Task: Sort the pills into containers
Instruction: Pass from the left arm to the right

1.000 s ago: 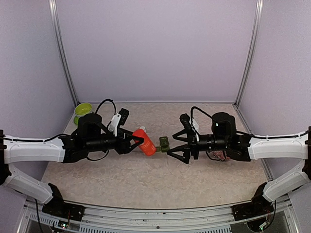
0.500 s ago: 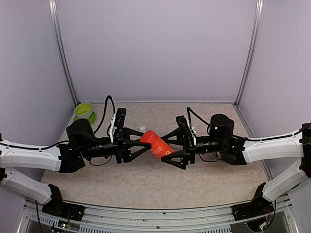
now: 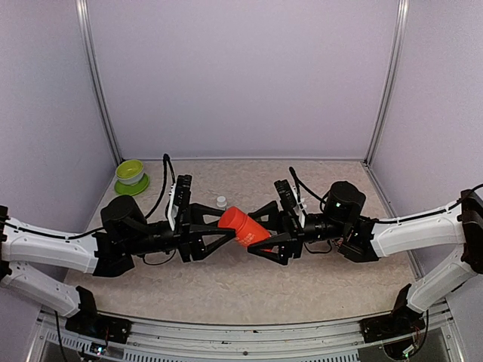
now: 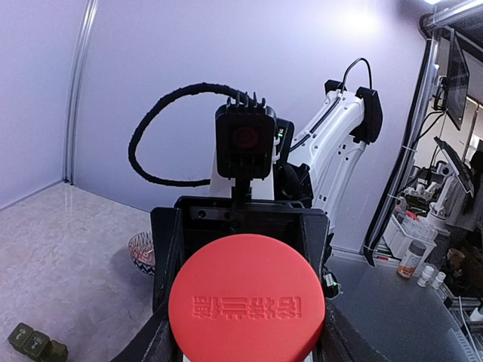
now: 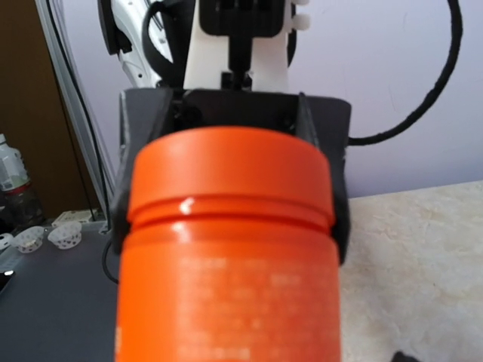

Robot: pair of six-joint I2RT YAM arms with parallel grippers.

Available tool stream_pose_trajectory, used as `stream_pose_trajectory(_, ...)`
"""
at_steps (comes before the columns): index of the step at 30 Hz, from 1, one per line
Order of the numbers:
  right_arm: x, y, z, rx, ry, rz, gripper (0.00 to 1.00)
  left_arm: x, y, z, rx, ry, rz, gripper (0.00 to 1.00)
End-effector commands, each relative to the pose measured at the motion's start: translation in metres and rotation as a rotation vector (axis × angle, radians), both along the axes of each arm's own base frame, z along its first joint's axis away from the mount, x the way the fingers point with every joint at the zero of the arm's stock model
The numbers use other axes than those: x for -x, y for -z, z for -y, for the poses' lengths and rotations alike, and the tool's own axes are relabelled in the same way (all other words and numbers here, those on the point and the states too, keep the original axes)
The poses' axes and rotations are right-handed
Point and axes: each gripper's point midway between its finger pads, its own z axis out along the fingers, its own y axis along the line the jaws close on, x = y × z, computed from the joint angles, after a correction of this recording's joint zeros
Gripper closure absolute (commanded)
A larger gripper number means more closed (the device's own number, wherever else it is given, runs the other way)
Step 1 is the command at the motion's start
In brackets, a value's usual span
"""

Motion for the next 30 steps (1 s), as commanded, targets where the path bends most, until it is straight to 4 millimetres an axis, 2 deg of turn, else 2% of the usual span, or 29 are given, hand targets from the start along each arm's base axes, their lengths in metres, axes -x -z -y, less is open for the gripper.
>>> stream_pose_trajectory(1,0.008,0.000,0.000,-0.014,-0.030,-0.003,0.16,0.000,-0.022,-0.004,0.077,-0.025,0.060,0.55)
stream_pose_trajectory(5,0.007,0.004,0.000,-0.001,-0.027,-0.009,0.17,0.002,-0.025,-0.007,0.098,-0.026,0.065,0.56)
stream_pose_trajectory(9,0.007,0.004,-0.001,-0.004,-0.032,-0.012,0.22,0.001,-0.026,-0.007,0.100,-0.026,0.064,0.56)
stream_pose_trajectory(15,0.007,0.005,-0.003,-0.002,-0.042,-0.021,0.38,0.002,-0.024,-0.006,0.099,-0.019,0.055,0.56)
stream_pose_trajectory(23,0.009,0.002,-0.003,-0.010,-0.051,-0.020,0.65,-0.001,-0.016,-0.001,0.081,-0.023,0.037,0.55)
stream_pose_trajectory(27,0.001,0.004,-0.001,0.004,0.010,-0.009,0.69,-0.012,-0.013,0.000,0.071,-0.069,-0.014,0.49)
stream_pose_trajectory(30,-0.015,0.009,0.002,0.030,0.117,0.009,0.71,-0.030,-0.007,-0.001,0.052,-0.158,-0.094,0.46)
